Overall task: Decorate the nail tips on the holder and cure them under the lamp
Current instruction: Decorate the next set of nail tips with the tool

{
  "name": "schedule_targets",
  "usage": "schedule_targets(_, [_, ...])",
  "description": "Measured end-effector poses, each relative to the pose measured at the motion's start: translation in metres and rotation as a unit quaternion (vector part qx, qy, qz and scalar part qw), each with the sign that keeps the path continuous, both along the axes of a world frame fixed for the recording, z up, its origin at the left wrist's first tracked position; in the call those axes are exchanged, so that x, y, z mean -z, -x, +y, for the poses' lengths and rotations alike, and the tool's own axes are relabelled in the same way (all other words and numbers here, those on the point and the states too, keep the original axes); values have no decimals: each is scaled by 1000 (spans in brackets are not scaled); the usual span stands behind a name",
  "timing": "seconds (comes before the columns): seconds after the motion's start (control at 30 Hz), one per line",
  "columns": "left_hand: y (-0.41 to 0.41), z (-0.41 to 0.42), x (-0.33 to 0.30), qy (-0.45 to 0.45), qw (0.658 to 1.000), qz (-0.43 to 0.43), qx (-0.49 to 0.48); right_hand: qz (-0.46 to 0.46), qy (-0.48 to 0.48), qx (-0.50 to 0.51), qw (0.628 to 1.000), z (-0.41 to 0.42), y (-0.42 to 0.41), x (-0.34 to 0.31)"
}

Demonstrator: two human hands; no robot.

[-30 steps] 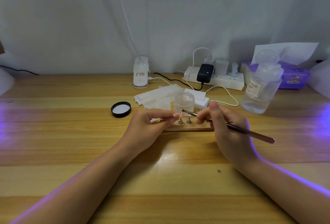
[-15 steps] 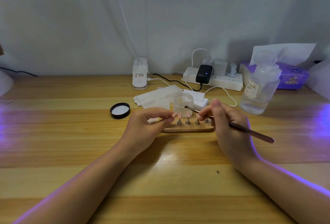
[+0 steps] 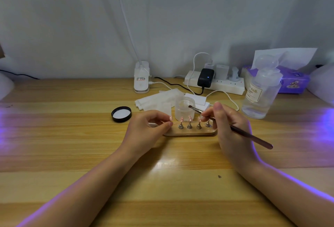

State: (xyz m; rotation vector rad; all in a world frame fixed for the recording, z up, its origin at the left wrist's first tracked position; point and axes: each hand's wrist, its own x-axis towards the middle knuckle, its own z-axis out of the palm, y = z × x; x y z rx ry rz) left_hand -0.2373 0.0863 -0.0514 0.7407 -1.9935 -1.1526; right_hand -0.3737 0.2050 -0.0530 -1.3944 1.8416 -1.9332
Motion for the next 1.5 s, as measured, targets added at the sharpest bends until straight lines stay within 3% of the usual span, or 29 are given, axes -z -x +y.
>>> schedule_targets(0.33, [2,-3,3,24,999,-47,-5,9,-10,-3,1000,0,0,-1])
schedule_targets(0.73, [8,-1,-8,70,981,-176,35,2,-15,4,1000,0,1,-1])
schedule_targets(1.2, [17,8,-1,145,985,-94,30,2,-24,2,1000,-1,0,-1])
schedule_targets(1.5, [13,12,1,208,978,11,28,-1,-7,9,1000,1,-2,-3])
